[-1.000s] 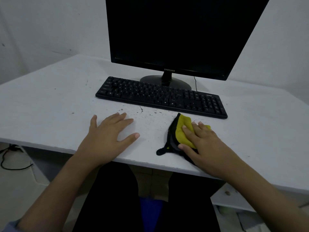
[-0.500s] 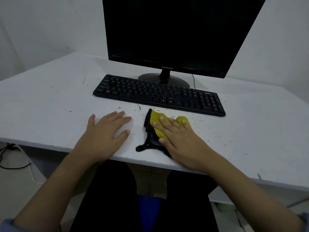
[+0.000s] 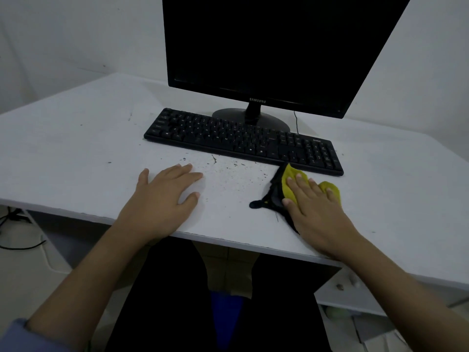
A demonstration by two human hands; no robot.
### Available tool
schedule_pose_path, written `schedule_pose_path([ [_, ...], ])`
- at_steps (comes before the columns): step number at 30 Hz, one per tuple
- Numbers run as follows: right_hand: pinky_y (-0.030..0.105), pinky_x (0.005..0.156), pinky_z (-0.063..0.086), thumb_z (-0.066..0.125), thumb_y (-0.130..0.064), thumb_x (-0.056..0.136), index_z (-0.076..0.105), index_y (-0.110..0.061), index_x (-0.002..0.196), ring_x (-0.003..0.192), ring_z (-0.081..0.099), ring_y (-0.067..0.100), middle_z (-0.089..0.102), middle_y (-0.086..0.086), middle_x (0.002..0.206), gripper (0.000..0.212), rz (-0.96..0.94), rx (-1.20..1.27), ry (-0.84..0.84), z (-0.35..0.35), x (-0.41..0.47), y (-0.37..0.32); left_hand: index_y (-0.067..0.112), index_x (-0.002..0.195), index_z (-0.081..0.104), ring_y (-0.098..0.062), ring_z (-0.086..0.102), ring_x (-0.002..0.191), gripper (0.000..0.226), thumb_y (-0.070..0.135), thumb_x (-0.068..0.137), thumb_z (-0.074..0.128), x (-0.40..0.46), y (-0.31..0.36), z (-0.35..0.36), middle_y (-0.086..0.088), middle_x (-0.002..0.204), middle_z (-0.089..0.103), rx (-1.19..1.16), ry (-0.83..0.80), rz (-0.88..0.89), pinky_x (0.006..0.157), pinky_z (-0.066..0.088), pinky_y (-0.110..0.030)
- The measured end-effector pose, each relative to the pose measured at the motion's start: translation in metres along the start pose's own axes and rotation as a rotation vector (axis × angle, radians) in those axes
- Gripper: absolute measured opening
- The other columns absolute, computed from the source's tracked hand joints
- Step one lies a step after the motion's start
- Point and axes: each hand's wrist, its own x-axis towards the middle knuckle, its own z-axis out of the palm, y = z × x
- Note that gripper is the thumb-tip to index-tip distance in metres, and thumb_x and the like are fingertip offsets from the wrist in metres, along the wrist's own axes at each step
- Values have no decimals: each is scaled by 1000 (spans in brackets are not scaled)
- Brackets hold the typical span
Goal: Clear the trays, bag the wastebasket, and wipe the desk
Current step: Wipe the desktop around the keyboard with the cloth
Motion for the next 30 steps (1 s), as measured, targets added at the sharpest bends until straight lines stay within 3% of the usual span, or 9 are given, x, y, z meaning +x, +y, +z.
schedule_pose_path([
  [3, 43, 117, -3, 14, -44, 98, 1, -24, 149, 146, -4, 19, -5, -1, 159, 57, -53, 14, -16, -1, 15, -15, 36, 140, 32, -6, 14, 142, 47, 38, 94, 28, 1, 1, 0, 12, 154, 22, 2, 9, -7, 116, -5, -46],
  [7, 42, 117, -6, 15, -43, 98, 2, -27, 149, 146, -6, 18, -5, -2, 158, 54, -182, 46, -21, 0, 22, -40, 34, 140, 34, -7, 14, 142, 46, 22, 96, 34, 0, 3, -2, 10, 154, 23, -9, 26, -7, 116, -5, -46],
  [12, 36, 116, -9, 12, -45, 98, 1, -29, 148, 146, -7, 14, -6, -4, 158, 54, -296, 53, -28, 1, -2, -41, 34, 139, 35, -7, 16, 142, 46, 22, 95, 34, 1, 3, -1, 10, 153, 25, -16, 27, -15, 116, -3, -46],
  [15, 31, 115, -9, -7, -60, 83, 0, -29, 148, 145, -4, 12, -6, -6, 158, 72, -304, 45, -12, 2, -23, -28, 34, 139, 36, -8, 17, 142, 52, 34, 89, 25, 1, 3, -2, 10, 153, 26, -13, 13, -10, 116, -2, -47],
  [17, 27, 113, -8, -15, -68, 75, 4, -28, 148, 145, 0, 11, -2, -7, 157, 86, -265, 40, 11, 2, -36, -15, 34, 139, 36, -9, 18, 142, 60, 38, 81, 21, 0, 3, -3, 9, 153, 26, -6, 10, -7, 116, -1, -48],
  [23, 35, 118, 4, 6, -52, 87, 11, -24, 148, 145, 9, 14, 5, -4, 157, 67, 3, 41, 49, 0, -56, 49, 36, 139, 34, -9, 18, 142, 44, 36, 95, 32, 1, -1, 0, 10, 153, 25, 9, 22, -2, 116, 1, -48],
  [26, 38, 117, 4, 21, -39, 98, 9, -20, 149, 146, 5, 17, 2, 1, 158, 55, 157, 60, 20, -3, -53, 77, 36, 139, 35, -8, 18, 142, 43, 35, 96, 34, 1, 0, 1, 11, 153, 26, -3, 30, -10, 116, 2, -49],
  [30, 42, 117, 4, 21, -37, 98, 7, -21, 149, 146, 5, 21, 3, 3, 159, 54, 227, 23, 32, -4, -28, 76, 35, 138, 37, -9, 20, 141, 43, 33, 95, 38, 1, 1, 1, 11, 152, 27, -16, 41, -9, 116, 2, -49],
])
